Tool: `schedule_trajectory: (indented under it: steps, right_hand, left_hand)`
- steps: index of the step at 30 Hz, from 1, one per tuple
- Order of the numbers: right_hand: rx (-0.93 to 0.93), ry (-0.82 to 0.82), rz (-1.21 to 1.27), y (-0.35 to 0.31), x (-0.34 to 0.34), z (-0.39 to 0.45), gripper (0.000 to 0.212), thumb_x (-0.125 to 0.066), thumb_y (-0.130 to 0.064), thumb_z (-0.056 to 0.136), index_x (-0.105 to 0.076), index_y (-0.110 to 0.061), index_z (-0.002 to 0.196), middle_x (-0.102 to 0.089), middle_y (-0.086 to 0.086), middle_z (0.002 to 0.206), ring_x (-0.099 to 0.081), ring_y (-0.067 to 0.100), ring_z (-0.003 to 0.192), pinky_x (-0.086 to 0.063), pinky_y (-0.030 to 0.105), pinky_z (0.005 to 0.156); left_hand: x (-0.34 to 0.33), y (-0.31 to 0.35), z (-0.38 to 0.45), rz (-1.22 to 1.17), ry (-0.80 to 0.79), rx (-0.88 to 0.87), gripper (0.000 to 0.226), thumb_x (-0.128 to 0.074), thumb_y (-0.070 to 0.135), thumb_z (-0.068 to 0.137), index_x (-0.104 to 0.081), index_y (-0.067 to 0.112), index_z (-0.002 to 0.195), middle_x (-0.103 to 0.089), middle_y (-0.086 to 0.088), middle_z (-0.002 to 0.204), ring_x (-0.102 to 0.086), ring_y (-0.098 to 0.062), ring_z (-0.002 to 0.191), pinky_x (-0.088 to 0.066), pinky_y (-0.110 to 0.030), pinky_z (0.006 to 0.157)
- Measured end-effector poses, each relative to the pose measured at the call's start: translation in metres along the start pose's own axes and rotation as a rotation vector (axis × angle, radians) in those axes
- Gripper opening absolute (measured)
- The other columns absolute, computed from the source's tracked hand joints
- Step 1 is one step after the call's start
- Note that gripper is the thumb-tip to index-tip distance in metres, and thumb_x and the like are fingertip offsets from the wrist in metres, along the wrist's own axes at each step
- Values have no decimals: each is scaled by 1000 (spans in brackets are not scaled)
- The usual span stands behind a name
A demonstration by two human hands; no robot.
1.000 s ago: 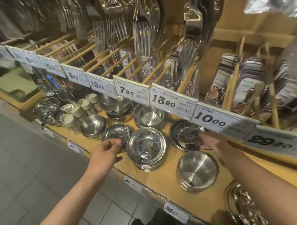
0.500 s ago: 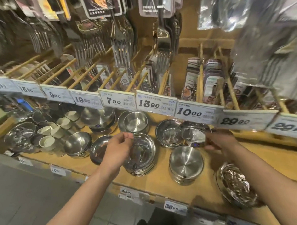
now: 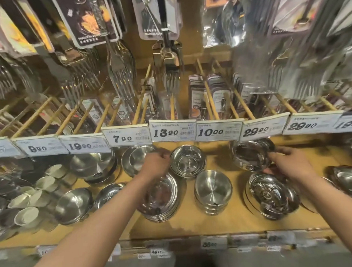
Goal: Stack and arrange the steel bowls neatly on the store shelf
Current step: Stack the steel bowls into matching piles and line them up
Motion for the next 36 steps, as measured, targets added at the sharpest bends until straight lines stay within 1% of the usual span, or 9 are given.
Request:
schedule_trajectory:
  steps: [5, 8, 11, 16, 20, 24, 29, 31, 36]
  right_hand:
    - [29, 22, 108, 11, -4, -19, 39, -63, 0, 92, -60, -5, 131, -74, 20, 100, -73, 19, 57, -56, 20, 47]
    - [60, 9, 131, 19, -8, -24, 21, -65, 0, 90, -71, -16, 101, -78, 11, 90, -76, 23, 68, -63, 29, 59]
    - [81, 5, 142, 27, -13, -25, 23, -64, -3, 92, -70, -21, 105, -79, 4, 89, -77, 25, 78, -64, 35, 69]
    - [93, -5, 139, 34, -22, -26, 28, -62, -3, 94, -68, -22, 114, -79, 3, 85, -77, 20, 73, -60, 23, 59]
    - [87, 4, 167, 36, -26, -25, 31, -63, -4, 93, -67, -20, 119, -79, 5, 88, -77, 23, 78, -63, 32, 69]
    - [78, 14, 224, 36, -32, -23, 33, -63, -2, 92, -68, -19, 120, -78, 10, 93, -77, 24, 78, -64, 32, 69]
    - [46, 26, 250, 40, -37, -23, 34, -62, 0, 92, -69, -15, 122, -76, 14, 101, -77, 24, 80, -63, 26, 63]
    - [37, 26, 255, 41, -37, -25, 32, -63, 0, 92, -70, -15, 119, -76, 13, 100, -77, 24, 81, -63, 25, 61]
    - [10, 33, 264, 36, -32, -32, 27, -61, 0, 93, -71, -14, 114, -77, 12, 100, -76, 26, 78, -63, 25, 59]
  left_hand:
    - [-20, 11, 49, 264, -143, 11, 37, -63, 21, 98, -58, 10, 132, -62, -11, 129, -59, -26, 118, -46, -31, 104]
    - [-39, 6, 74, 318, -162, 27, 47, -64, 24, 98, -51, 12, 142, -59, -11, 126, -58, -28, 117, -42, -44, 113]
    - [-55, -5, 101, 455, -162, 59, 52, -68, 31, 94, -49, 20, 142, -57, -6, 135, -54, -30, 127, -26, -52, 122]
    - [-71, -18, 126, 681, -170, 37, 36, -69, 25, 94, -57, 6, 122, -62, -6, 101, -66, -24, 100, -56, -31, 82]
    - [-74, -21, 130, 748, -122, 0, 35, -68, 25, 93, -58, 7, 121, -66, -12, 119, -65, -29, 108, -52, -34, 78]
    - [-73, -20, 128, 781, -131, -40, 22, -66, 21, 93, -64, 9, 111, -68, -11, 115, -65, -27, 103, -50, -32, 82]
    - [-69, -18, 123, 718, -130, 5, 6, -64, 15, 93, -65, 9, 91, -58, -5, 88, -52, -20, 81, -47, -25, 70]
    - [-67, -19, 120, 623, -107, 38, 20, -61, 16, 97, -58, 9, 79, -54, -3, 78, -53, -18, 74, -49, -24, 62]
    - [-51, -12, 112, 486, -97, 80, 43, -41, 34, 108, -60, 0, 127, -61, -19, 129, -57, -32, 121, -46, -36, 98]
Point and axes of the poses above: each hand's wrist, its own z-axis towards the middle knuckle, its own x-axis out of the back of the hand, y = z × x, the point moved 1 cm from there along z, towards the middle knuckle
